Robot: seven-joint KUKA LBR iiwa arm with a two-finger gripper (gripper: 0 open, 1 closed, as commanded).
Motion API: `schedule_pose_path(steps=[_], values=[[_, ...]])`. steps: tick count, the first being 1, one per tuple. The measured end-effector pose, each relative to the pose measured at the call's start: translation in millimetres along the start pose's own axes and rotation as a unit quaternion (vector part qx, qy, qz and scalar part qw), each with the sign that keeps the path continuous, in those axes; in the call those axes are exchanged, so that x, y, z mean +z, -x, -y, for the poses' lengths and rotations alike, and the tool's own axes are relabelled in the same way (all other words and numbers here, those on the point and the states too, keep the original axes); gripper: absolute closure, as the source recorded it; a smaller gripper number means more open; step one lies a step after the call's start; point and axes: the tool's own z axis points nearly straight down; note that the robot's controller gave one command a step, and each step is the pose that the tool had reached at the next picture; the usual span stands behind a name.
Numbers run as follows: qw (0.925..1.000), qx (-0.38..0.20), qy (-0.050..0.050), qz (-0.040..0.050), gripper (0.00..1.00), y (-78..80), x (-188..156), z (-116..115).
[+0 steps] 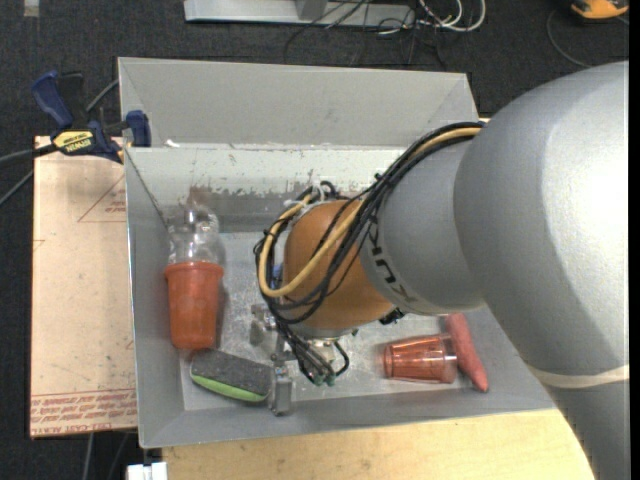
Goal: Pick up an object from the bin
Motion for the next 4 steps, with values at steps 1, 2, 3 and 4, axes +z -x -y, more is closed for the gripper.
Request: schedule_pose_path(steps=[1,2,3,4], values=[[0.9953,-0.096,-0.001,-0.0006,0.00,27.8,1.3,-15.9],[1.0000,0.002,0.000,0.0010,0.00,8.8,-1.4,-47.8],[1.0000,0.001,0.001,0.0029,0.00,7.6,-1.2,-51.9],[0.9992,-0.036,-0.015,-0.0084,0.00,20.7,2.7,-61.8]])
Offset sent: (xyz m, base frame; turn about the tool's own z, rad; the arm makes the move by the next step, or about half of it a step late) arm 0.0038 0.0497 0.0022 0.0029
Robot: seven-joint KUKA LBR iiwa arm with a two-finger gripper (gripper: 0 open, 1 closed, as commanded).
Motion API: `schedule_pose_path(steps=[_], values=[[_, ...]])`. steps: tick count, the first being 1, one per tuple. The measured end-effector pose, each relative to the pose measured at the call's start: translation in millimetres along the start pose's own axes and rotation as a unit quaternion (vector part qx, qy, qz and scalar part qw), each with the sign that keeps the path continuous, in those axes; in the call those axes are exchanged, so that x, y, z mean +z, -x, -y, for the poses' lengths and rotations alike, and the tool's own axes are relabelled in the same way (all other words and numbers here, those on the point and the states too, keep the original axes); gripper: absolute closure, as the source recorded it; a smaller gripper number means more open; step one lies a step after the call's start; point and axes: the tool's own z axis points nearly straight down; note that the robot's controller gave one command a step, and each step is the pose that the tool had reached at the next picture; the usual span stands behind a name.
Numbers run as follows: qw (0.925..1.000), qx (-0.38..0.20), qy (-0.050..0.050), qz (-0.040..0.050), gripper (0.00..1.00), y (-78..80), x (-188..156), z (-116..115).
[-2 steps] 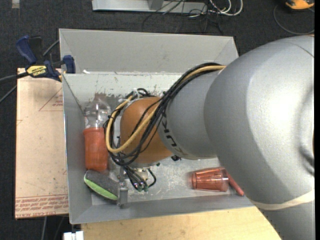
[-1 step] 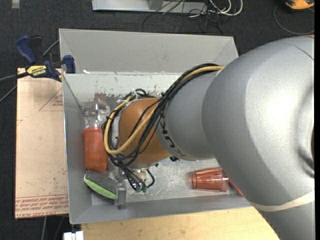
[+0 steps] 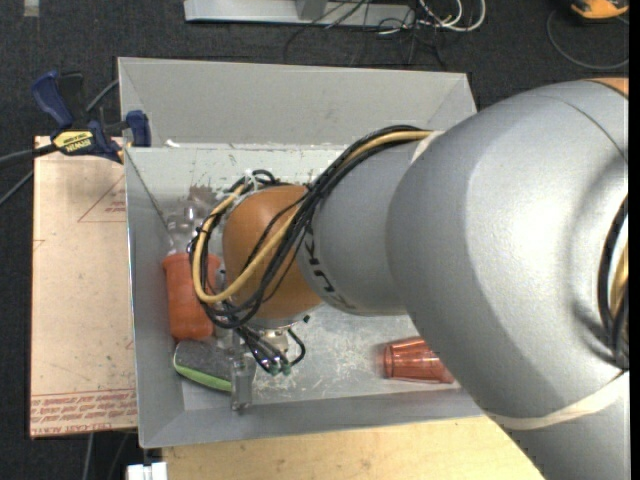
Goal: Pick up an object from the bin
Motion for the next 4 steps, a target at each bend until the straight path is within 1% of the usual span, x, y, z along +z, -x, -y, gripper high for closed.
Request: schedule_pose_path(steps=[1,2,3,4], values=[[0.9998,-0.001,0.015,0.0100,0.00,-6.0,0.0,24.6],[0.9986,-0.053,0.004,0.0045,0.00,1.7,-1.6,-4.3],[0.9998,-0.010,0.015,0.0102,1.00,5.7,-1.7,-28.9],[0.9998,-0.010,0.015,0.0101,1.00,5.8,-1.7,-28.5]])
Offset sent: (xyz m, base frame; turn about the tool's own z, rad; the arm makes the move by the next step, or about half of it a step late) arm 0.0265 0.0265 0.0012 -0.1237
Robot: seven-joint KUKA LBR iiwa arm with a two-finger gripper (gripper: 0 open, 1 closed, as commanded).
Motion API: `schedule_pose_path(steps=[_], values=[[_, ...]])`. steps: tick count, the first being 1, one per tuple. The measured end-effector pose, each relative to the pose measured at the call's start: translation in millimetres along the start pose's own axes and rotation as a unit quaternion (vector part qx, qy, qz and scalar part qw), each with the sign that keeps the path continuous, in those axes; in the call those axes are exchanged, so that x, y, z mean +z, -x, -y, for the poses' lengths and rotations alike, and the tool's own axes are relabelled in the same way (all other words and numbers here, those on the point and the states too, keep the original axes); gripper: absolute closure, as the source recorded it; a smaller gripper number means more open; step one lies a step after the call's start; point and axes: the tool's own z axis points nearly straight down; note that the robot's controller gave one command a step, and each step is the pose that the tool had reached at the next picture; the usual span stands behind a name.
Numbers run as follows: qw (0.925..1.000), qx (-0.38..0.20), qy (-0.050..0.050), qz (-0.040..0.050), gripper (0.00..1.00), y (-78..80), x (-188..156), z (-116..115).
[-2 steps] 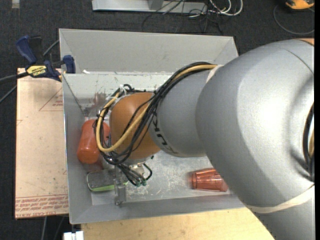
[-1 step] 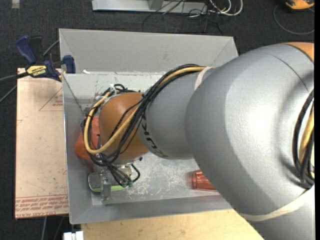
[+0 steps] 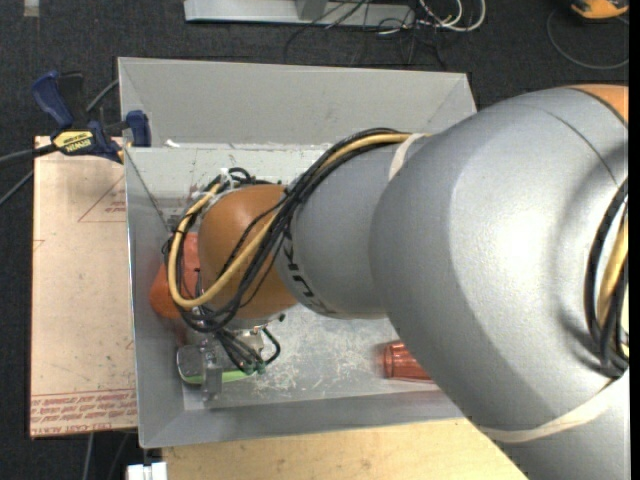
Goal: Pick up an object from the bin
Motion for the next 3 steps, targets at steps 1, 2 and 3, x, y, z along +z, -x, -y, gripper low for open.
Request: schedule_pose_path(steps=[1,2,3], values=[[1.0000,0.000,0.000,0.0000,1.00,0.0,0.0,0.2],[1.0000,0.000,0.000,0.0000,1.00,0.1,0.0,0.3],[1.0000,0.000,0.000,0.0000,1.00,0.1,0.0,0.3]])
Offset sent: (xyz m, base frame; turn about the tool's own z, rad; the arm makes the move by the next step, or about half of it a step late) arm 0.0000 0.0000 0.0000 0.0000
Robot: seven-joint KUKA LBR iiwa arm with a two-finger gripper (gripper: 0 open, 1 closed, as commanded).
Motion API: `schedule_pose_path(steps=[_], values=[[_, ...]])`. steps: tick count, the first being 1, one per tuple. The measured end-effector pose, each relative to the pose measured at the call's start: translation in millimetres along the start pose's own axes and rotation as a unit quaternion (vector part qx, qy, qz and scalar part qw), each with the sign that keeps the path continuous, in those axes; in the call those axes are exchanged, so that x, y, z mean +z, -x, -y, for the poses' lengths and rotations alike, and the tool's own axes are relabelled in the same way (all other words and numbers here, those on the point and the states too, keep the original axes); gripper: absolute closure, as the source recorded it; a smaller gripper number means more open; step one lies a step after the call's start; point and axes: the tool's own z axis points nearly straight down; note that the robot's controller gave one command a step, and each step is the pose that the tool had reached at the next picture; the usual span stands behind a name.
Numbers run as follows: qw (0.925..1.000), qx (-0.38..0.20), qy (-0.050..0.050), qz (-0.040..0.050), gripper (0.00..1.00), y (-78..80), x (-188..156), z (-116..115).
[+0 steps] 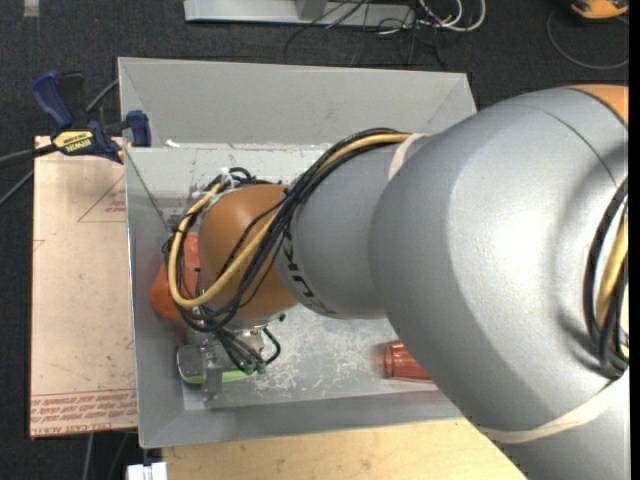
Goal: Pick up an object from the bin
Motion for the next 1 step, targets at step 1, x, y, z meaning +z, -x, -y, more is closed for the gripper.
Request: schedule_pose_path(steps=[1], values=[[0.9999,0.015,0.000,0.0003,1.00,-5.4,-0.7,39.2]])
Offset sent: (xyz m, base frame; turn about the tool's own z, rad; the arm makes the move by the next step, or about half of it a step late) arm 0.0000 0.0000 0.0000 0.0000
